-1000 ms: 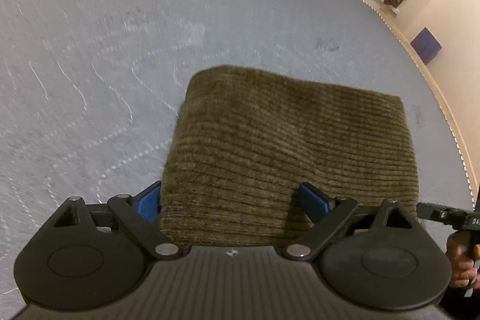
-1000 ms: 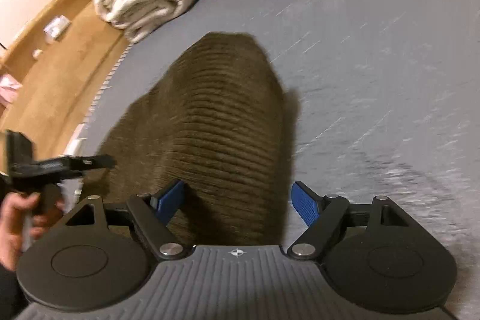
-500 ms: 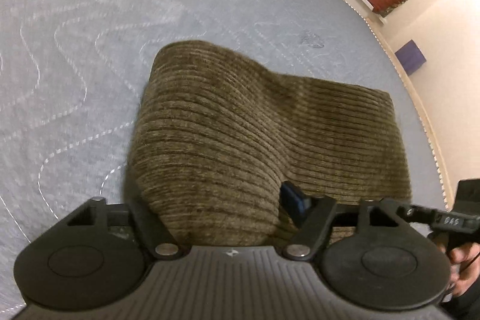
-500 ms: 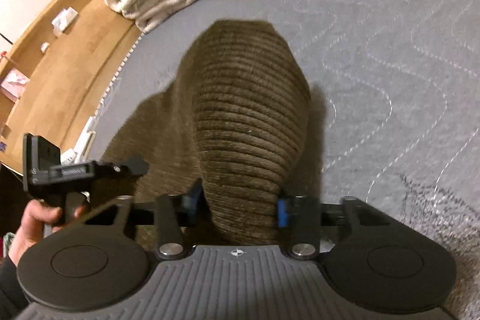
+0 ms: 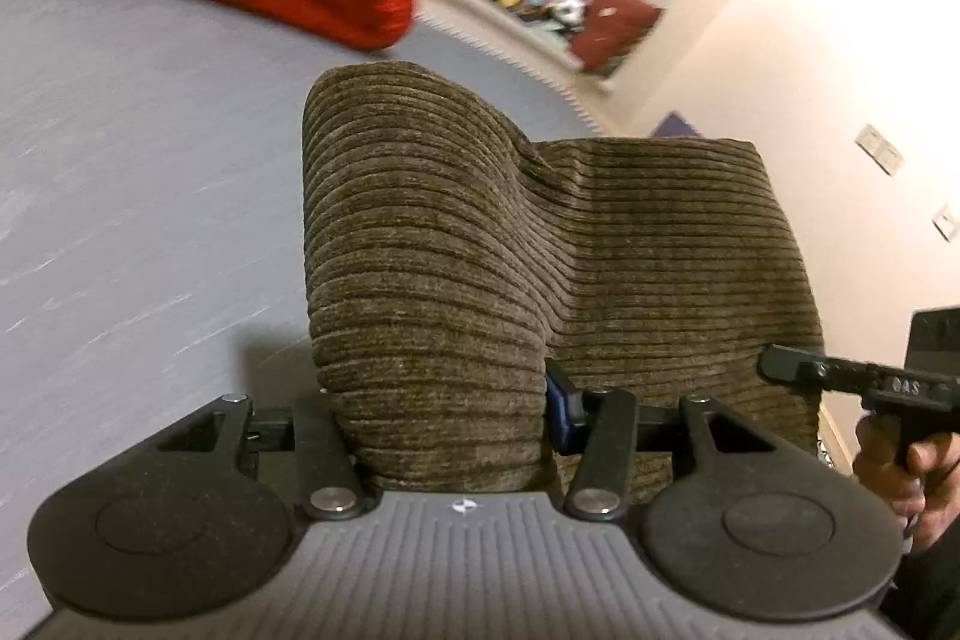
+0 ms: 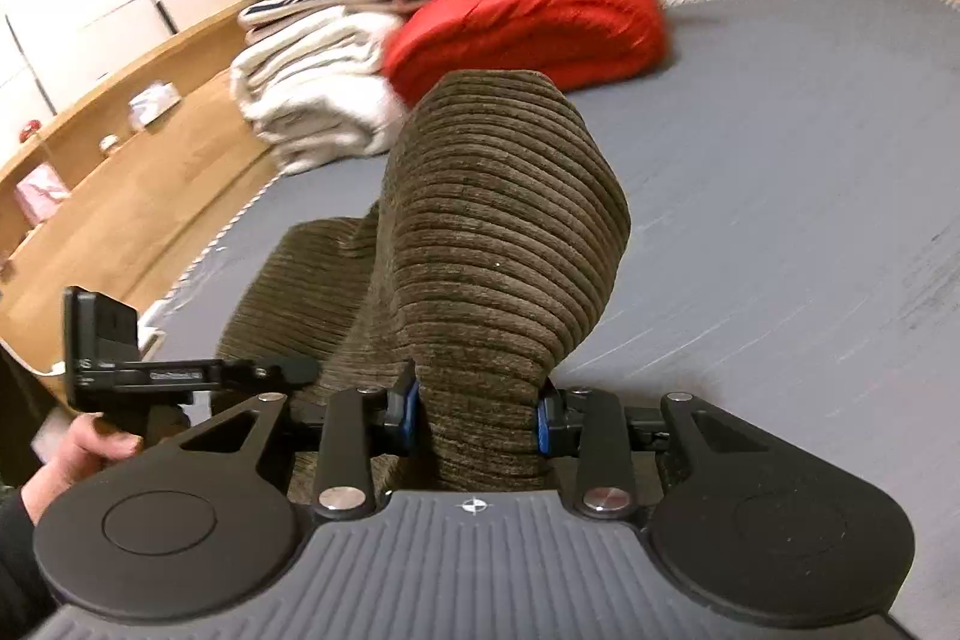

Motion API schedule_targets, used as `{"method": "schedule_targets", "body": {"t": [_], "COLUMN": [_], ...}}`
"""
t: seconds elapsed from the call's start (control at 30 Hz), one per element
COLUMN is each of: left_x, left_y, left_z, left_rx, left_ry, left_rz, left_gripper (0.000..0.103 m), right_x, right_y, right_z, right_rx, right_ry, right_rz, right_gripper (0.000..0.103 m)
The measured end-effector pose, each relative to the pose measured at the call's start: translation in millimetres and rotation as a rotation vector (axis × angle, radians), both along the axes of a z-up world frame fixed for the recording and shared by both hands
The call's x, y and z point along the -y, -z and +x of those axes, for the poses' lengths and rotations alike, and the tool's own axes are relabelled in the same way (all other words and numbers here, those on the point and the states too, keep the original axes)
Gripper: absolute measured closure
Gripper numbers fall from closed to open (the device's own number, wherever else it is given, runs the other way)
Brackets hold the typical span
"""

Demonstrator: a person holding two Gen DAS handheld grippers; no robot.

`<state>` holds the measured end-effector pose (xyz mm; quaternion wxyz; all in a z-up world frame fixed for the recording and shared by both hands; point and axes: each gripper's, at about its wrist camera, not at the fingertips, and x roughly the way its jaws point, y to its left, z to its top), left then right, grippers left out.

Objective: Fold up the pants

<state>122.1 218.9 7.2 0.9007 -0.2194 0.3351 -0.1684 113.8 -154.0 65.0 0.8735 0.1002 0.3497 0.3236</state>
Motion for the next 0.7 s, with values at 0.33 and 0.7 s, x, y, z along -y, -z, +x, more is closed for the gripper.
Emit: {"method": "schedule_targets", "body": {"t": [0.33, 0.7], "left_x": [71.3, 127.3], "left_y": [27.2, 17.7], "left_z": [37.8, -32.6], "left_rx": [-0.085, 0.068], "left_ry": [-0.163, 0.137], "left_rz": [0.263, 0.573], "left_gripper": [0.033, 0.058], "right_x": [91.7, 59.3], "right_y": [76.8, 62.8], "right_z": [56.9, -9.9], "right_rx": [-0.063, 0.174], "right_ry": [0.320, 0.144], "right_rz": [-0.269, -0.303], "right_gripper": [0.053, 0.053]}}
